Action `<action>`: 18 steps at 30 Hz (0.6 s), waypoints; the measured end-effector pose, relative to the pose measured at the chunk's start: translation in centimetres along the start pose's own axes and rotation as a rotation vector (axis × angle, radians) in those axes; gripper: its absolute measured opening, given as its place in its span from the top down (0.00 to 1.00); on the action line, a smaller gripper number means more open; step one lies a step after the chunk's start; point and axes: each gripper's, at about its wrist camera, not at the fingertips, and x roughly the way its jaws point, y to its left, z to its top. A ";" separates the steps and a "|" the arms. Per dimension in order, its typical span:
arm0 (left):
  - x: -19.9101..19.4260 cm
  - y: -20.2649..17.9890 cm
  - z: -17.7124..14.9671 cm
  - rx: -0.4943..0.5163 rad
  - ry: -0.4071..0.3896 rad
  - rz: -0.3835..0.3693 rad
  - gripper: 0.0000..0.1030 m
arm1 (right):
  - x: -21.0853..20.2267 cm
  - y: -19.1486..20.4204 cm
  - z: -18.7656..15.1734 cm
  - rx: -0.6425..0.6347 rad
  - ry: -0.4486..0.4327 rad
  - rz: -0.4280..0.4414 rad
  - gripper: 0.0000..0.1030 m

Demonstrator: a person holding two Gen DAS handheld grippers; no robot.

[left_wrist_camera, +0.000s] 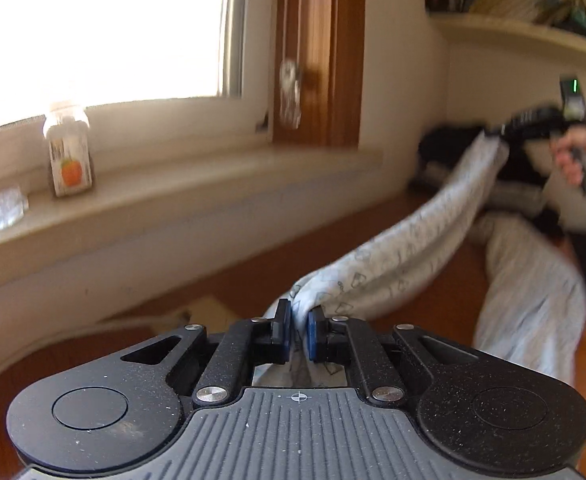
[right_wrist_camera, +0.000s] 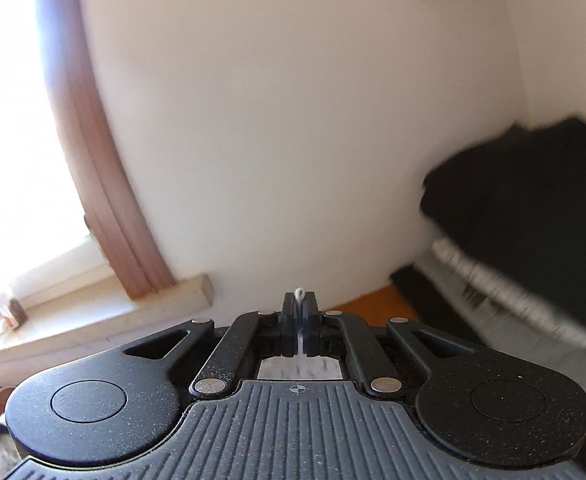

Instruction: Fold clothes

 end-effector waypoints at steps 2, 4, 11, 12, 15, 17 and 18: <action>-0.7 0.8 0.5 -0.062 -0.058 -0.027 0.92 | -0.9 0.1 1.3 -0.011 -0.027 0.002 0.97; 0.1 1.4 0.5 -0.085 -0.051 0.035 0.90 | 0.0 0.7 2.5 -0.028 -0.039 0.003 0.97; 4.0 3.0 -0.8 -0.082 0.110 0.248 0.59 | 9.6 2.9 1.9 -0.025 -0.019 -0.089 0.71; 4.0 3.0 -0.9 -0.083 0.111 0.250 0.53 | 10.6 2.7 1.2 -0.022 0.007 -0.090 0.71; 4.0 3.0 -1.0 -0.084 0.114 0.255 0.30 | 11.9 1.6 -1.3 -0.039 0.078 -0.090 0.71; 4.0 3.0 -1.1 -0.085 0.115 0.259 0.29 | 12.1 0.4 -2.6 -0.046 0.127 -0.106 0.68; 4.0 3.0 -1.2 -0.085 0.116 0.261 0.29 | 12.2 -0.3 -3.2 -0.043 0.157 -0.112 0.66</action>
